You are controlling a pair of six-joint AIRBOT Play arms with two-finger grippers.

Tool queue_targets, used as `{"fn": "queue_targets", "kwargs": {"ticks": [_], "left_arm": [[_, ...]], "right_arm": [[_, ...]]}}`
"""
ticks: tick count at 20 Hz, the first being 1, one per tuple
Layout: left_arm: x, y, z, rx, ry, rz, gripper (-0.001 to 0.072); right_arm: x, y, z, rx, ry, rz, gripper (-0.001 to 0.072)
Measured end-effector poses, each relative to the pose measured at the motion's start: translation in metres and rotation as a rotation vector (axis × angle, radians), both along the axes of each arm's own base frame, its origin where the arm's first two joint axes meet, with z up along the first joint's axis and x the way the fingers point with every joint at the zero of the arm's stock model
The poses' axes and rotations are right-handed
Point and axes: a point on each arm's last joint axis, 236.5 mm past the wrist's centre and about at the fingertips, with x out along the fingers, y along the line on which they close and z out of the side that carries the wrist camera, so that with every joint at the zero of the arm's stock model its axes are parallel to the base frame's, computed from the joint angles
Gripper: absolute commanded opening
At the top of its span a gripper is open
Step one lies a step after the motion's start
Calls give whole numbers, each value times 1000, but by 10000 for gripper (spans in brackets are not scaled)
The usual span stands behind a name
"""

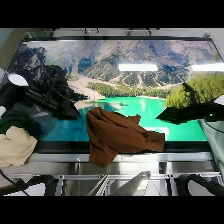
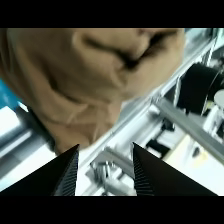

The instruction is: Fold the shirts.

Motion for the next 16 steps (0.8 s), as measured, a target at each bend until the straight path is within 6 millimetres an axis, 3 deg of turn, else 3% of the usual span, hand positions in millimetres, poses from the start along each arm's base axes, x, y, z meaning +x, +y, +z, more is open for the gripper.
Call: {"fn": "queue_targets", "kwargs": {"ticks": [4, 8, 10, 11, 12, 13, 14, 16], "left_arm": [[-64, -20, -52, 42, 125, -77, 342], [-102, -37, -88, 106, 128, -141, 342], [-110, -45, -100, 134, 101, -167, 342], [-113, -48, -104, 144, 83, -179, 341], [-115, -52, -106, 147, 76, -189, 319], [-117, -55, -108, 150, 66, -192, 94], [-115, -55, -113, 165, 44, -194, 8], [-113, -57, -115, 170, 26, -192, 8]], "right_arm": [[-31, 44, -34, 37, 86, 218, 449], [-46, 76, -39, 88, 87, 332, 437], [-48, 83, -38, 107, 84, 350, 184], [-49, 86, -37, 116, 83, 356, 119], [-51, 88, -36, 125, 82, 367, 19], [-52, 90, -34, 136, 84, 375, 18], [-54, 92, -31, 149, 82, 385, 18], [-55, 96, -25, 176, 76, 399, 18]]}}
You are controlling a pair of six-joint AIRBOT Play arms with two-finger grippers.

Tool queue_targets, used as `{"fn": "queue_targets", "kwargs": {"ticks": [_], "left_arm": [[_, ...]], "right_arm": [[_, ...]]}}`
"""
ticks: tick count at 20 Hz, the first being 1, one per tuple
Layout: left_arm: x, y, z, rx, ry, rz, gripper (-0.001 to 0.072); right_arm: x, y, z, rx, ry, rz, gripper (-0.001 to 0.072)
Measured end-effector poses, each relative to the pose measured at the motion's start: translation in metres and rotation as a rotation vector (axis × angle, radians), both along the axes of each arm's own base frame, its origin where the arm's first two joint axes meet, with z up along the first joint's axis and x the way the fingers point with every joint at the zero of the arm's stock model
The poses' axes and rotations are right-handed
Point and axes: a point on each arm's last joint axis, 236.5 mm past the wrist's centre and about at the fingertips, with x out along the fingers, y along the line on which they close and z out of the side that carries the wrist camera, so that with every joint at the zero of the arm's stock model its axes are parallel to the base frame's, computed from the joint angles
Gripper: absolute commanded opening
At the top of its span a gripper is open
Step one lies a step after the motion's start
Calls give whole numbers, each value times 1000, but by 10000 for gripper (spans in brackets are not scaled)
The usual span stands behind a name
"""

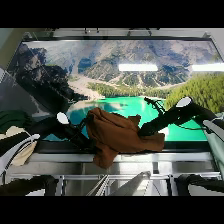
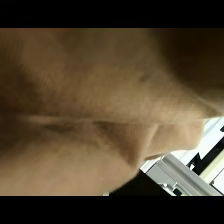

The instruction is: Fold the shirts.

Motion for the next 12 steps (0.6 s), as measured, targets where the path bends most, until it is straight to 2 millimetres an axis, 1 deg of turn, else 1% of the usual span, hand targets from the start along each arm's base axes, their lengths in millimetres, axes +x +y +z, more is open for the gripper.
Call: {"fn": "queue_targets", "kwargs": {"ticks": [2, 3, 5, 6, 7, 8, 9, 10, 11, 12], "left_arm": [[12, -1, 2, -8, -34, 29, 8], [24, -2, 6, -17, -69, 51, 8], [51, -2, 31, -61, -150, 90, 8], [71, 0, 51, -84, -217, 117, 8], [92, 4, 75, -108, -291, 152, 8], [112, 10, 105, -134, -371, 187, 8], [134, 20, 142, -158, -476, 227, 9], [154, 35, 184, -175, -597, 273, 8], [168, 52, 226, -182, -719, 315, 9], [177, 73, 269, -178, -845, 359, 10]], "right_arm": [[5, 3, 9, 23, -23, 8, 18], [11, 3, 16, 33, -44, 8, 18], [28, 2, 37, 52, -108, 0, 18], [38, -1, 51, 59, -142, -16, 18], [52, -5, 69, 67, -196, -37, 18], [65, -11, 89, 69, -249, -64, 18], [80, -19, 114, 71, -322, -99, 18], [92, -27, 143, 83, -402, -137, 18], [104, -37, 179, 98, -497, -190, 18], [113, -47, 215, 115, -594, -248, 18]]}}
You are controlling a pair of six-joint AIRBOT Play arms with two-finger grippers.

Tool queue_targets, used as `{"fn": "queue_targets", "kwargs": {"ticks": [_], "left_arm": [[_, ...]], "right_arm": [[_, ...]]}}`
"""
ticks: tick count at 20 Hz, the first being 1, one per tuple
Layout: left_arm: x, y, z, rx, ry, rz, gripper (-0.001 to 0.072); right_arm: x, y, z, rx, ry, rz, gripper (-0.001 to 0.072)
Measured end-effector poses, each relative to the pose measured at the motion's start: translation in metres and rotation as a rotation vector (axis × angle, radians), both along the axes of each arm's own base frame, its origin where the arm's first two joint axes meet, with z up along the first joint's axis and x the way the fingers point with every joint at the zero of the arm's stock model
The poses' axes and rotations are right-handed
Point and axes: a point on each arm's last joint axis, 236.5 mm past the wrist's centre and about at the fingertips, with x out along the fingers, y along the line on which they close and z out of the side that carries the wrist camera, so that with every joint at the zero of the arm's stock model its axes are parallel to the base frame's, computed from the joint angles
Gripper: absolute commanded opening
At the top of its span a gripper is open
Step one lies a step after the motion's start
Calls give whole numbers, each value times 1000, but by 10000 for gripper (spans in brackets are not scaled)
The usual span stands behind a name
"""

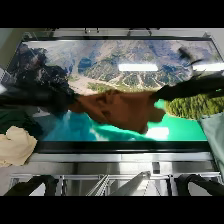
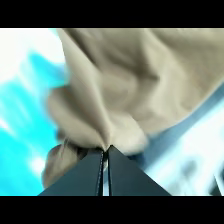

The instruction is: Fold the shirts.

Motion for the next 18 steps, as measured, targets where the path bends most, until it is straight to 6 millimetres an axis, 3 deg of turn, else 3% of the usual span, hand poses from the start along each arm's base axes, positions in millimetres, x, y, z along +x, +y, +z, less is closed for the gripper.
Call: {"fn": "queue_targets", "kwargs": {"ticks": [2, 4, 6, 8, 10, 13, 17, 18], "left_arm": [[5, 49, 85, 41, -242, 152, 18], [-10, 89, 151, 105, -432, 289, 19], [-28, 111, 190, 162, -551, 379, 19], [-39, 117, 205, 192, -605, 410, 19], [-40, 113, 200, 194, -601, 388, 19], [-26, 93, 158, 156, -489, 269, 19], [0, 41, 66, 71, -235, 49, 19], [6, 29, 40, 58, -167, 4, 19]], "right_arm": [[8, -21, 78, 40, -227, -135, 18], [-1, -35, 142, 61, -423, -241, 19], [-19, -42, 188, 64, -581, -312, 19], [-34, -44, 215, 60, -684, -347, 19], [-38, -45, 222, 58, -710, -353, 19], [-29, -35, 200, 59, -635, -289, 20], [-7, -1, 126, 93, -385, -128, 21], [0, 9, 100, 102, -302, -93, 131]]}}
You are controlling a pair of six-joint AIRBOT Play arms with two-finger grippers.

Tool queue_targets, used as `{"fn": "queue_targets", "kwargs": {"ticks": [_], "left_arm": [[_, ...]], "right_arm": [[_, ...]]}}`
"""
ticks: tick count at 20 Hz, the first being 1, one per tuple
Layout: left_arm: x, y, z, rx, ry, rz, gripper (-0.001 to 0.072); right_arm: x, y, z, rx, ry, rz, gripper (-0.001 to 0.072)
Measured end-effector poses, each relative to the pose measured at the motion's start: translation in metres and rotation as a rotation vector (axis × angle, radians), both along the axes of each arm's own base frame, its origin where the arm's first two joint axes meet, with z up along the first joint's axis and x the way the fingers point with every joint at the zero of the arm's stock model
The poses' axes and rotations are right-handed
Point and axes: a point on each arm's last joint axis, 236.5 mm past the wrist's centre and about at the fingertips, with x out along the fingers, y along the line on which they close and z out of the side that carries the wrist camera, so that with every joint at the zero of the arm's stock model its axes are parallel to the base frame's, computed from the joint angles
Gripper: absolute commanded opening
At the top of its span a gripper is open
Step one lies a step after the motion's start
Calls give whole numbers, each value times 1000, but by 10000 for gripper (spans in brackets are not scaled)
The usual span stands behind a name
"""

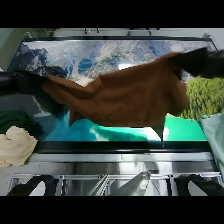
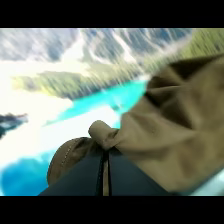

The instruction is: Fold the shirts.

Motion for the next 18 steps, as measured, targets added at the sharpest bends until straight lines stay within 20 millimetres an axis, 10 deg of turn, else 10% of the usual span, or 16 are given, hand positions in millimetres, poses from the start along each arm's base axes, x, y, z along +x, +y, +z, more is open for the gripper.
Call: {"fn": "queue_targets", "kwargs": {"ticks": [1, 3, 4, 9, 18], "left_arm": [[4, -11, -26, -9, 69, -36, 58], [14, -27, -78, -23, 212, -84, 624], [20, -31, -98, -28, 266, -93, 711], [38, -26, -154, -62, 490, -123, 710], [-23, -87, -239, -33, 746, -222, 709]], "right_arm": [[7, 8, -25, 5, 75, 32, 436], [24, 19, -76, 15, 226, 68, 491], [32, 20, -99, 20, 291, 68, 491], [54, -26, -167, 28, 517, -19, 491], [4, -74, -292, -86, 855, -146, 493]]}}
